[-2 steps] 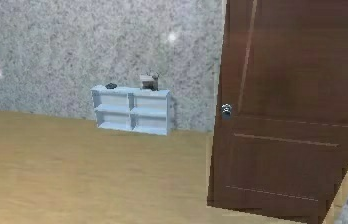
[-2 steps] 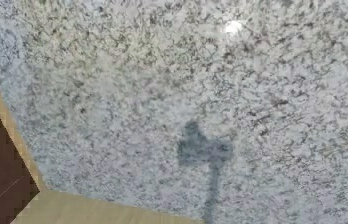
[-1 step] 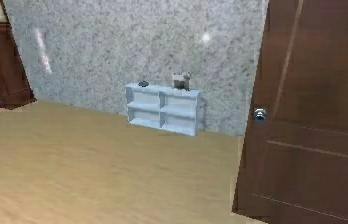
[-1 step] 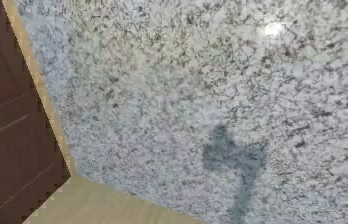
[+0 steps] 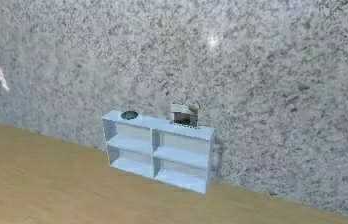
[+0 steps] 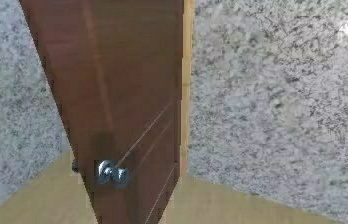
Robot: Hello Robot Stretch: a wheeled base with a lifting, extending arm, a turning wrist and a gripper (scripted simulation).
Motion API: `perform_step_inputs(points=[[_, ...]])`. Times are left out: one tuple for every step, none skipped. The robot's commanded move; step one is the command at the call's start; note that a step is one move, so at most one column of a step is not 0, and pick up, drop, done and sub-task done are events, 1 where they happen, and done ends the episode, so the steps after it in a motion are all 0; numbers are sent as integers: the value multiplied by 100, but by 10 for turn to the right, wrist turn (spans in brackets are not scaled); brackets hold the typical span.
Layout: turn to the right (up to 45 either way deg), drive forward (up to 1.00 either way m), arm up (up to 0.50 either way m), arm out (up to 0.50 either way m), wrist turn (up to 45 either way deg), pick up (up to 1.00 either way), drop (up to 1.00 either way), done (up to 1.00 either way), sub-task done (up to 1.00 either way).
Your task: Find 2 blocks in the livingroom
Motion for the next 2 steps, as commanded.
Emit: perform_step_inputs(points=[[0, 70, 0, 0, 0, 0, 0, 0, 0], [450, 0, 0, 0, 0, 0, 0, 0, 0]])
